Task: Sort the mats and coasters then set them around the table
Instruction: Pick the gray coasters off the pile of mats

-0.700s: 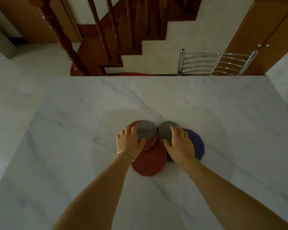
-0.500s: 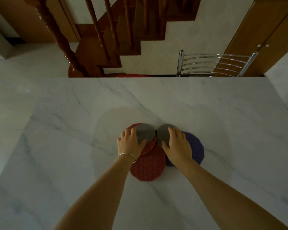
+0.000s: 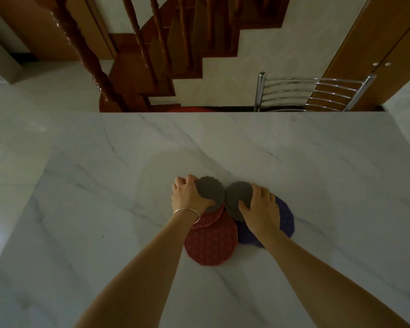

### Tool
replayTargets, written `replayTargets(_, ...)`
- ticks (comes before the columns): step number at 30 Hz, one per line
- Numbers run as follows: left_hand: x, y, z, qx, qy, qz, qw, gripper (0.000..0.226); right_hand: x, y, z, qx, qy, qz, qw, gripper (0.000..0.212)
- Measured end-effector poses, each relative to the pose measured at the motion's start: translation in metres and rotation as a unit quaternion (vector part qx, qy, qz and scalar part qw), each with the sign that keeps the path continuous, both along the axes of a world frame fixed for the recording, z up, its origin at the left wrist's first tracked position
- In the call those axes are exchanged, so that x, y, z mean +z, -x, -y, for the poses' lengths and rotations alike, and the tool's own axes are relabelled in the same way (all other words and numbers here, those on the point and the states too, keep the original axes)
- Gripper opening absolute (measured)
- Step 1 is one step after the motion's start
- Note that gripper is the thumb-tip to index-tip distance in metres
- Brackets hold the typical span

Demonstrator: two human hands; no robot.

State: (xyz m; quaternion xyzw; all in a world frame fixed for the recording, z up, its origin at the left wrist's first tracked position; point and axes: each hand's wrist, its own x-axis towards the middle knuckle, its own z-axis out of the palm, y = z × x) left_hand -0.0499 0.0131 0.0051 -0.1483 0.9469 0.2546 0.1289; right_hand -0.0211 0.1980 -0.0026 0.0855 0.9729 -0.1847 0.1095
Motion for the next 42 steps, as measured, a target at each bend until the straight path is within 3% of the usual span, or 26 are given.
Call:
replayTargets(7, 0.006, 0.009, -0.002, 0.008, -0.106, 0.014, 0.994, 0.057, 0.006, 0.022, -0.006, -0.077, 0.062, 0.080, 0.992, 0.080)
replayTargets(15, 0.011, 0.016, -0.003, 0.119, -0.210, 0.020, 0.970, 0.036, 0.012, 0.031, -0.015, -0.111, 0.119, 0.063, 0.985, 0.053)
replayTargets(21, 0.028, 0.023, -0.021, 0.158, -0.391, 0.079, 0.903, 0.025, 0.012, 0.036, -0.027, -0.107, 0.191, 0.075, 0.973, 0.025)
replayTargets(24, 0.035, 0.026, -0.037, 0.134, -0.411, 0.096, 0.897, 0.024, 0.015, 0.038, -0.030, -0.107, 0.195, 0.076, 0.972, 0.009)
replayTargets(30, 0.032, 0.029, -0.059, 0.149, -0.453, 0.100, 0.873, 0.023, 0.012, 0.035, -0.043, -0.121, 0.233, 0.050, 0.964, 0.023)
replayTargets(37, 0.032, 0.042, -0.071, 0.181, -0.490, 0.093, 0.848, 0.024, 0.014, 0.045, -0.056, -0.165, 0.288, -0.015, 0.943, 0.006)
replayTargets(42, 0.025, 0.057, -0.087, 0.180, -0.505, 0.072, 0.841, 0.028, 0.014, 0.067, -0.070, -0.229, 0.341, -0.060, 0.910, 0.021)
